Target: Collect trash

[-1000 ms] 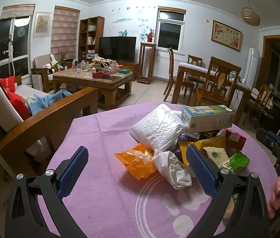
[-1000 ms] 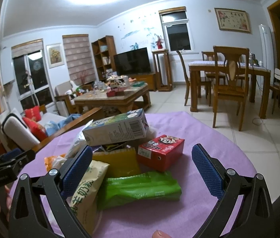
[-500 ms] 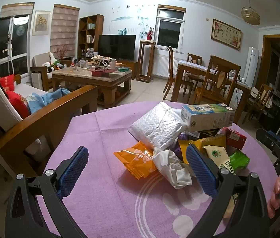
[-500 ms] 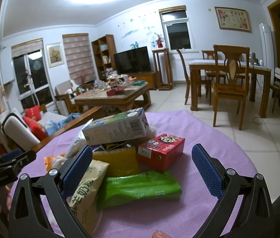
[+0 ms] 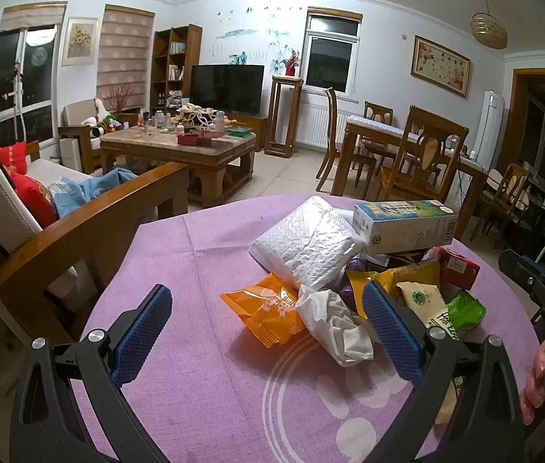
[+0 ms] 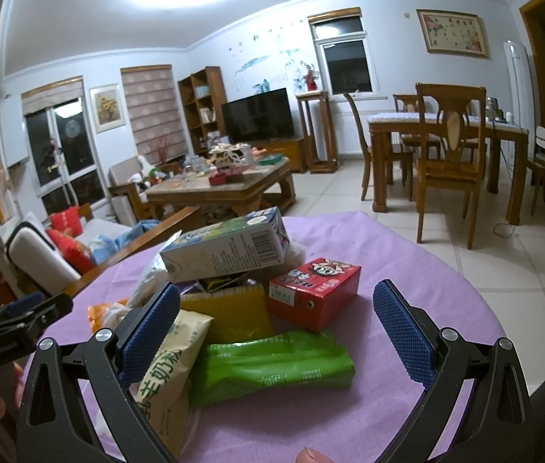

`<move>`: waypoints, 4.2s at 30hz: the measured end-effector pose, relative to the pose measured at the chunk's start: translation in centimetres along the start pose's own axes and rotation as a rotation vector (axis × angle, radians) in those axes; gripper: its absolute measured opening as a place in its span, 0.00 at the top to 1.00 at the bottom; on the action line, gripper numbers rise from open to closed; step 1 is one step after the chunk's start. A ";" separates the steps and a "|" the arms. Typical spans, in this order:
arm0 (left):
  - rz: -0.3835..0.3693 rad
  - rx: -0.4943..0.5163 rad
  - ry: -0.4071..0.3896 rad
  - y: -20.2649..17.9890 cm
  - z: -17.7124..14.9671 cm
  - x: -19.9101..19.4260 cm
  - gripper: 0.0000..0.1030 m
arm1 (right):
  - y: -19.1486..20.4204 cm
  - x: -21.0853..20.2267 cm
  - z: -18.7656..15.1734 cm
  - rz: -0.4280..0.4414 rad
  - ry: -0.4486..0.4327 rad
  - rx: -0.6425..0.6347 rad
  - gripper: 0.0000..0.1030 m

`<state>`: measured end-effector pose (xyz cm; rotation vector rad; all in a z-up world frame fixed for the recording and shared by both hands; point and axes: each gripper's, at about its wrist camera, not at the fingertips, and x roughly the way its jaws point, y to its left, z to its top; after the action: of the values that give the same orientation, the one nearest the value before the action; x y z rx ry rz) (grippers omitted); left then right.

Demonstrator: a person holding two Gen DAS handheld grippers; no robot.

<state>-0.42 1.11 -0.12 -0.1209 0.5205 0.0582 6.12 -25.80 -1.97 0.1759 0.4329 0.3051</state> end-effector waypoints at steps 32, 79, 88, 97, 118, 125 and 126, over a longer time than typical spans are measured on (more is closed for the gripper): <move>-0.172 -0.097 0.026 2.1 -0.3 -0.1 0.05 | -0.4 -0.6 -0.1 0.060 0.032 0.029 0.04; -0.310 -0.036 0.372 4.2 0.5 1.3 0.79 | 7.9 0.7 -5.3 0.232 0.473 0.062 0.67; -0.116 0.068 0.325 4.5 1.1 2.5 0.14 | 7.2 2.6 -6.3 0.249 0.531 0.087 0.66; -0.117 0.114 0.375 4.9 2.5 6.1 0.37 | 7.8 3.3 -6.7 0.242 0.542 0.084 0.53; -0.456 0.105 0.302 -0.9 3.7 -3.0 0.75 | 2.4 -6.1 -3.3 0.261 0.334 0.154 0.91; -0.679 0.215 0.373 -14.3 2.5 -2.0 0.75 | -8.4 -13.6 -3.4 0.079 0.213 0.260 0.90; -0.711 0.236 0.386 -16.6 2.1 -1.9 0.75 | -10.2 -14.9 -3.8 0.044 0.195 0.276 0.90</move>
<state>0.38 -15.16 4.29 -0.0806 0.8385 -0.7310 -5.87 -39.83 -1.95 0.4285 0.6646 0.3057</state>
